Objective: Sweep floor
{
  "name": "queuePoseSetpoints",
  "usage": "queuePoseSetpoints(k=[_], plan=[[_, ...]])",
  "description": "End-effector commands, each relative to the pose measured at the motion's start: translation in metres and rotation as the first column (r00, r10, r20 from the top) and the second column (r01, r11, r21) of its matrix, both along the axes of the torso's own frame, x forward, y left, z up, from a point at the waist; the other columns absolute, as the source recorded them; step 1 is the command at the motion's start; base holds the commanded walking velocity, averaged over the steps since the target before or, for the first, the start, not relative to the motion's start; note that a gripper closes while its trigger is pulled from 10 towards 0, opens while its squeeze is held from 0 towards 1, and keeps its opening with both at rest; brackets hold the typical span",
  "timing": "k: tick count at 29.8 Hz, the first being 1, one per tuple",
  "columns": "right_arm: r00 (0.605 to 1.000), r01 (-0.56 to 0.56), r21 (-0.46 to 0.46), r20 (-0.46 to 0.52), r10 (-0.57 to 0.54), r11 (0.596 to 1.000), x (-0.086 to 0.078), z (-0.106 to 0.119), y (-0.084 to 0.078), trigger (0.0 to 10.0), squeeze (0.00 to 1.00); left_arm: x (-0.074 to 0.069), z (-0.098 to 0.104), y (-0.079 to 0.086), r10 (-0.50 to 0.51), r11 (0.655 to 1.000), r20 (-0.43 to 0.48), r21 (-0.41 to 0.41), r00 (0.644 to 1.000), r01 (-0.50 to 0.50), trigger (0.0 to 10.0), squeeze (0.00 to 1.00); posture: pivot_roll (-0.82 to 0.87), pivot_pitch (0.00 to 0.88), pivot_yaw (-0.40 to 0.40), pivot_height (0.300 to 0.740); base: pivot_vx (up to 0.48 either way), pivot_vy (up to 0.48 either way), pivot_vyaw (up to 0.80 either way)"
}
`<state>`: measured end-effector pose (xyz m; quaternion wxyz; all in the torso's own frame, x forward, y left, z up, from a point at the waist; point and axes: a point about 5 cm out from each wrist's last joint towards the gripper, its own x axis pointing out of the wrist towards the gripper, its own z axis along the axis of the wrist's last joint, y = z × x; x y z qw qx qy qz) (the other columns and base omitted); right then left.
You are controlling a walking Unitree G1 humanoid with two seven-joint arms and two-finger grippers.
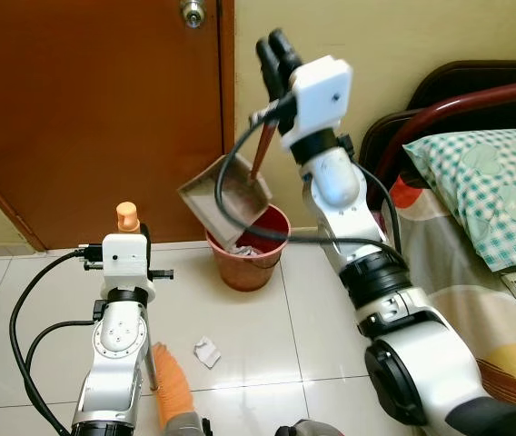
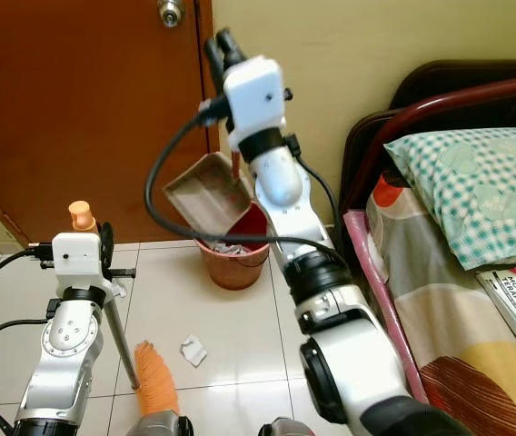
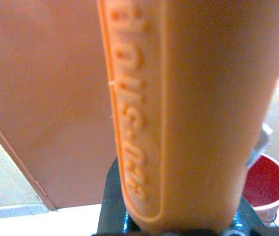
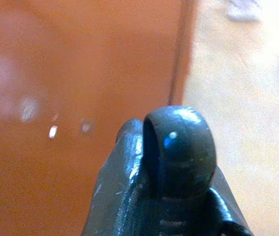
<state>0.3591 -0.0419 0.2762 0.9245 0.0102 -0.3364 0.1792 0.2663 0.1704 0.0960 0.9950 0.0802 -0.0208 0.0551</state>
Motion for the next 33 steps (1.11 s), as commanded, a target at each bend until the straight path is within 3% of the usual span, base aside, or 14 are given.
queuePoseSetpoints(k=[1,5,7,14,18,20,24,31,33], plan=[[0.999,-0.035,0.128,0.026,0.032,0.991,-0.003,0.027,-0.003,10.0,0.00,0.001,-0.001,-0.007,-0.029,0.999,0.004,-0.044,1.000,0.029,10.0,0.00,0.01,0.029,-0.055,0.740,0.000,0.000,0.00],[0.995,-0.025,0.215,-0.085,0.044,0.976,0.003,0.017,-0.008,10.0,0.00,0.001,-0.001,0.000,-0.014,1.000,0.003,-0.020,1.000,0.014,10.0,0.00,0.01,0.027,-0.055,0.740,0.000,0.000,0.00],[0.978,0.014,0.284,-0.204,0.046,0.959,0.008,-0.001,-0.019,10.0,0.00,-0.001,-0.002,0.008,0.020,1.000,-0.002,0.012,1.000,-0.020,10.0,0.00,0.01,0.027,-0.057,0.740,0.000,0.000,0.00],[0.949,0.073,0.295,-0.315,0.025,0.953,0.002,-0.031,-0.044,10.0,0.00,-0.006,-0.006,0.014,0.038,0.999,-0.017,0.026,0.999,-0.037,10.0,0.00,0.01,0.032,-0.057,0.740,0.000,0.000,0.00],[0.914,0.126,0.234,-0.404,-0.021,0.964,-0.008,-0.063,-0.057,10.0,0.00,-0.010,-0.016,0.015,0.032,0.999,-0.065,0.039,0.997,-0.030,10.0,0.00,0.01,0.034,-0.047,0.740,0.000,0.000,0.00],[0.914,0.126,0.234,-0.404,-0.021,0.964,-0.008,-0.063,-0.057,10.0,0.00,-0.010,-0.016,0.015,0.032,0.999,-0.065,0.039,0.997,-0.030,10.0,0.00,0.01,0.034,-0.047,0.740,0.000,0.000,0.00],[0.865,0.199,0.194,-0.495,-0.079,0.961,-0.019,-0.095,-0.068,10.0,0.00,-0.009,-0.021,0.017,0.020,0.999,-0.084,0.045,0.996,-0.017,10.0,0.00,0.01,0.036,-0.038,0.740,0.000,0.000,0.00],[0.800,0.288,0.144,-0.580,-0.155,0.947,-0.025,-0.120,-0.081,10.0,0.00,-0.008,-0.022,0.019,0.010,0.999,-0.086,0.033,0.996,-0.008,10.0,0.00,0.01,0.034,-0.033,0.740,0.000,0.000,0.00],[0.756,0.336,0.102,-0.623,-0.203,0.936,-0.028,-0.136,-0.088,10.0,0.00,-0.006,-0.019,0.016,-0.018,0.999,-0.069,0.028,0.997,0.020,10.0,0.00,0.02,0.035,-0.033,0.740,0.000,0.000,0.00]])
